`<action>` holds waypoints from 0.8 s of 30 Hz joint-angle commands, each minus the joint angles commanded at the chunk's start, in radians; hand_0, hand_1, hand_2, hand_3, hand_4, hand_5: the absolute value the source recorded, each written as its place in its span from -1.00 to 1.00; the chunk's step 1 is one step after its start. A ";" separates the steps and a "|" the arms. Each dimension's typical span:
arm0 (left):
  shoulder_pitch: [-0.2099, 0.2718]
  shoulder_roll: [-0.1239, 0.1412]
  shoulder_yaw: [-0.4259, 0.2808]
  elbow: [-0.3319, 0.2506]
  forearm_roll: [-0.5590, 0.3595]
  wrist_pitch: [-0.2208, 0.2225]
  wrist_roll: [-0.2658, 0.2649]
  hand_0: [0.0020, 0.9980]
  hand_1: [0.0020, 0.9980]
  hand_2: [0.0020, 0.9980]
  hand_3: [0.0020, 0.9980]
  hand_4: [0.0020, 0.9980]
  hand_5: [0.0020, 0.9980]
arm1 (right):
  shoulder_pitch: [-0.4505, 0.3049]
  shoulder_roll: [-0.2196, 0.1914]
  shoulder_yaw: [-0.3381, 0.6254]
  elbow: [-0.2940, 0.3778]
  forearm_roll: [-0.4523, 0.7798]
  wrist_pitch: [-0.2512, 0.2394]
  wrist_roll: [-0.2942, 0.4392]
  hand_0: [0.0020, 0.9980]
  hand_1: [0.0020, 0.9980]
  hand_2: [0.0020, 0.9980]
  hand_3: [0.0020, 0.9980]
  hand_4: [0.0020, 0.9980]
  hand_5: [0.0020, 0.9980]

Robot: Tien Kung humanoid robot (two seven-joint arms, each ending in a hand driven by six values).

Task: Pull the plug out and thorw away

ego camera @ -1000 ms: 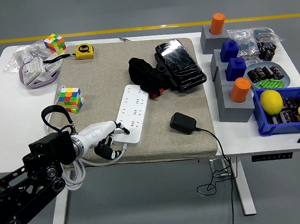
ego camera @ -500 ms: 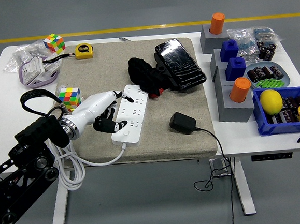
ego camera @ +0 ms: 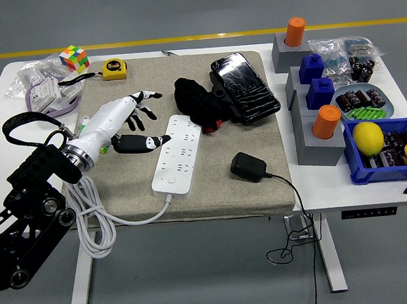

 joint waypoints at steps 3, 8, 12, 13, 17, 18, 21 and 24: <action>0.003 -0.004 -0.008 0.026 -0.012 -0.047 0.047 1.00 1.00 1.00 1.00 1.00 0.98 | 0.002 -0.001 0.001 0.001 0.001 -0.001 0.000 0.13 0.30 0.34 0.14 0.94 -0.02; 0.017 -0.006 -0.021 0.031 0.004 -0.063 0.058 1.00 1.00 1.00 1.00 1.00 0.98 | 0.007 -0.003 -0.001 0.002 0.003 -0.002 0.000 0.13 0.30 0.34 0.14 0.94 -0.02; 0.028 -0.009 -0.038 0.027 0.005 -0.069 0.064 1.00 1.00 1.00 1.00 1.00 0.54 | 0.006 -0.004 -0.005 0.000 0.002 0.000 -0.001 0.13 0.30 0.34 0.14 0.94 -0.01; 0.032 -0.011 -0.043 0.025 0.005 -0.071 0.066 1.00 1.00 1.00 1.00 1.00 0.54 | 0.006 -0.004 -0.005 0.000 0.002 0.000 -0.001 0.13 0.30 0.34 0.14 0.94 -0.01; 0.039 -0.009 -0.049 0.022 0.006 -0.075 0.071 1.00 1.00 1.00 1.00 1.00 0.45 | 0.006 -0.004 -0.009 0.001 0.005 0.000 -0.001 0.13 0.30 0.34 0.14 0.95 -0.01; 0.040 -0.007 -0.047 0.022 0.006 -0.078 0.072 1.00 1.00 1.00 1.00 1.00 0.45 | 0.006 -0.005 -0.011 0.001 0.005 0.000 -0.001 0.13 0.30 0.34 0.14 0.95 -0.01; 0.042 -0.005 -0.045 0.022 0.006 -0.078 0.071 0.97 1.00 1.00 1.00 1.00 0.39 | 0.007 -0.006 -0.013 0.002 0.006 -0.001 -0.002 0.13 0.30 0.34 0.14 0.95 -0.01; 0.043 -0.005 -0.048 0.021 0.006 -0.078 0.072 0.97 1.00 1.00 1.00 1.00 0.39 | 0.009 -0.008 -0.016 0.002 0.007 -0.001 -0.002 0.13 0.30 0.34 0.14 0.95 -0.01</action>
